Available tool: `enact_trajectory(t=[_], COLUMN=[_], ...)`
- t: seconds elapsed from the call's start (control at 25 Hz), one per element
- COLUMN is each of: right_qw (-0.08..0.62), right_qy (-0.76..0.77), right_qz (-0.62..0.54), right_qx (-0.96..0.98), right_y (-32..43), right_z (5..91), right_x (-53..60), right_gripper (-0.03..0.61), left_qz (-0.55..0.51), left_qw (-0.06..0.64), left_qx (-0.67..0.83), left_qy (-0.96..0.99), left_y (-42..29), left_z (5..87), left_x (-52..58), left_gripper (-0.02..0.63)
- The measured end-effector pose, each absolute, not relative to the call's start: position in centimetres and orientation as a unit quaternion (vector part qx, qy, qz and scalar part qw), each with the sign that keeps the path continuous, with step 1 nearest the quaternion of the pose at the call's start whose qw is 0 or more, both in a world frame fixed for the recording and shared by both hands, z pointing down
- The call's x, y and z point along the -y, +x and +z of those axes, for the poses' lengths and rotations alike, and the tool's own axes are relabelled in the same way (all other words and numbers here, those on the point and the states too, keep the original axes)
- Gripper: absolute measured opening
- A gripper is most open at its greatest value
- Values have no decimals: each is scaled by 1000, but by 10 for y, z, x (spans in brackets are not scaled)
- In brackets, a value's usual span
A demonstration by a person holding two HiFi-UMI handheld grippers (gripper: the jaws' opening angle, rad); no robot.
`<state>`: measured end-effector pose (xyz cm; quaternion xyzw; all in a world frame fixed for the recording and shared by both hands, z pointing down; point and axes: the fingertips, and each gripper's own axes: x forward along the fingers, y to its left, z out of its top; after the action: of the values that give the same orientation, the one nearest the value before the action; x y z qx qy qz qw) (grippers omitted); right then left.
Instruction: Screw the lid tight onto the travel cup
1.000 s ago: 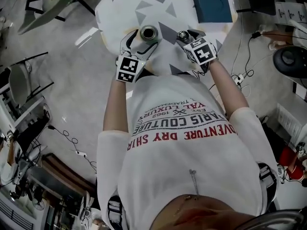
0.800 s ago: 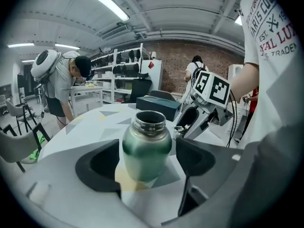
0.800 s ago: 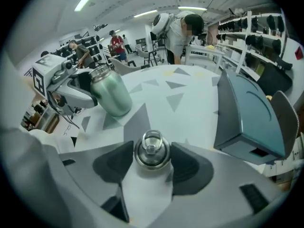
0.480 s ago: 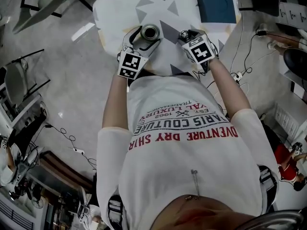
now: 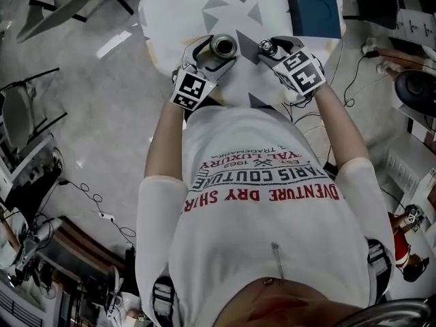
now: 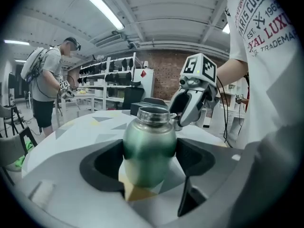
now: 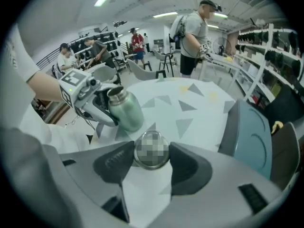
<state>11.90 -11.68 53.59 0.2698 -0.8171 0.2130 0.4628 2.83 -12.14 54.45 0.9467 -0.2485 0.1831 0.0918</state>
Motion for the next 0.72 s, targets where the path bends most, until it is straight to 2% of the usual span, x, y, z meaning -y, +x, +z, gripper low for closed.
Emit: enact_trajectory(t=[0.4, 0.72], right_qw=[418, 446], right_qy=[109, -75], right_qz=[80, -19], right_qx=[898, 892], right_y=[42, 1], right_z=[451, 455], right_x=[127, 107], right_gripper=[242, 242], left_qz=[178, 183], left_qw=[87, 99], left_qx=[236, 240], left_qy=[951, 948], left_y=[26, 25], left_z=[546, 554], left_x=[122, 120], left_gripper=[354, 354])
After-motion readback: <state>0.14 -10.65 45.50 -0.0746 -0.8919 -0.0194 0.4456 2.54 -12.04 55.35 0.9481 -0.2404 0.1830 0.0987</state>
